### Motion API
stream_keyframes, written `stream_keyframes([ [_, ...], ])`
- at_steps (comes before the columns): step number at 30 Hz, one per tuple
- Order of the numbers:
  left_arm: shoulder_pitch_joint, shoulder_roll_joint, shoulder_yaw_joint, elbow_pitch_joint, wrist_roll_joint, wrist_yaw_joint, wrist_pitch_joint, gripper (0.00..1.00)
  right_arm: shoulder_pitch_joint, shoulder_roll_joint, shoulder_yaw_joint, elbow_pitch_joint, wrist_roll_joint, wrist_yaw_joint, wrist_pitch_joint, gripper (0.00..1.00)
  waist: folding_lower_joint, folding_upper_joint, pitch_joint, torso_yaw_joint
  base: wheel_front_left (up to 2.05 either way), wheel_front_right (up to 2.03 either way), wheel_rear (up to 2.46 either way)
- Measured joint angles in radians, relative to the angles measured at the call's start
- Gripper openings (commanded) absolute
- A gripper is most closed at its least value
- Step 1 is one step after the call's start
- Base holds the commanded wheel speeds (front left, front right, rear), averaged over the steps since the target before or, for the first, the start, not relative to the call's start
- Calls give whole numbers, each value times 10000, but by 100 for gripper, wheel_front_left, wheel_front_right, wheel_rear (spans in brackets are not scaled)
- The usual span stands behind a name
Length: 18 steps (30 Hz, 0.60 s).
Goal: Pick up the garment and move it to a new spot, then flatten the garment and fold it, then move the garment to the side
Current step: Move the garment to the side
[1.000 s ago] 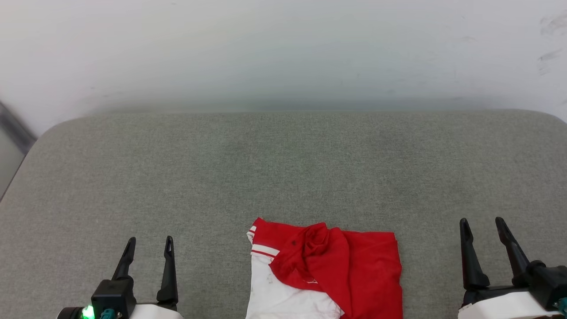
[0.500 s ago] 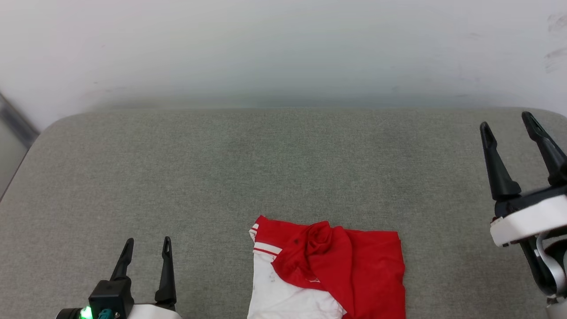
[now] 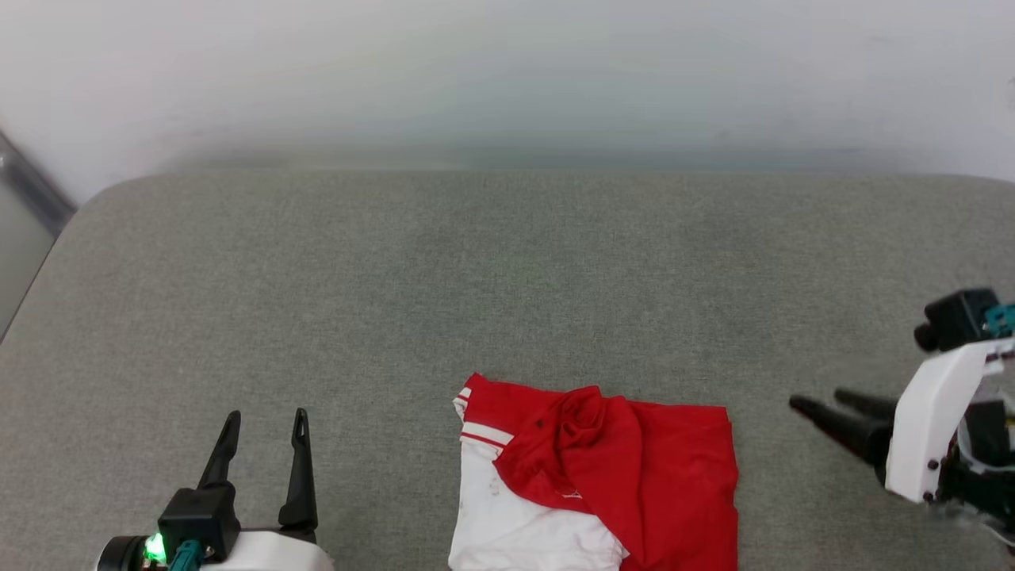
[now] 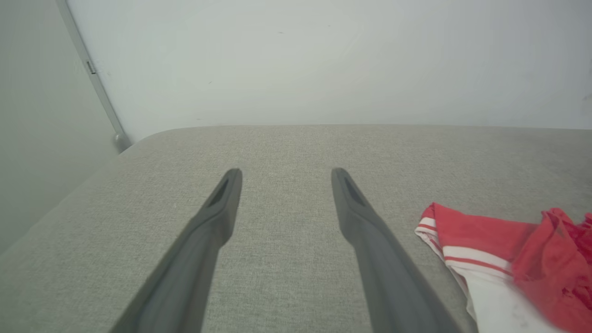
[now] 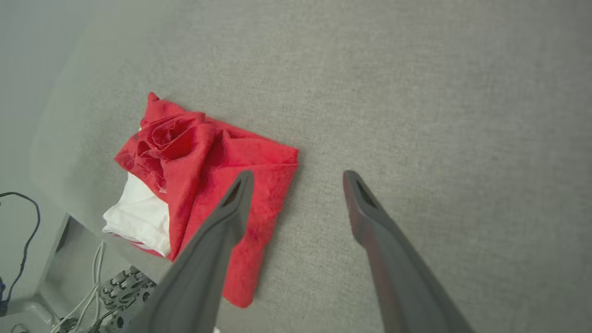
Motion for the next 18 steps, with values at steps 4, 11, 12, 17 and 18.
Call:
stream_keyframes([
  [4, -195, -6, -65, -15, -2, -27, -2, 100, 478, 186, -44, 552, 978, 0, 1076, 100, 0, 0, 241, 115, 0, 0, 0],
  [11, -505, -10, -173, -86, -31, -33, 0, 100, 629, 901, 96, 1241, 1649, 0, 1505, 100, 0, 0, 778, 370, 0, 0, 0],
  [12, -539, -10, -182, -94, -33, -35, 0, 100, 598, 991, 188, 1350, 1647, 0, 1486, 100, 0, 0, 856, 405, 0, 0, 0],
  [17, -721, -10, -265, -104, -54, -44, 0, 100, 266, 1467, 719, 2057, 1722, 0, 1233, 100, 1, 0, 1198, 555, 0, 0, 0],
  [18, -774, -13, -276, -109, -77, -44, 0, 100, 184, 1536, 821, 2197, 1724, 4, 1147, 100, 0, 0, 1256, 579, 0, 0, 0],
])
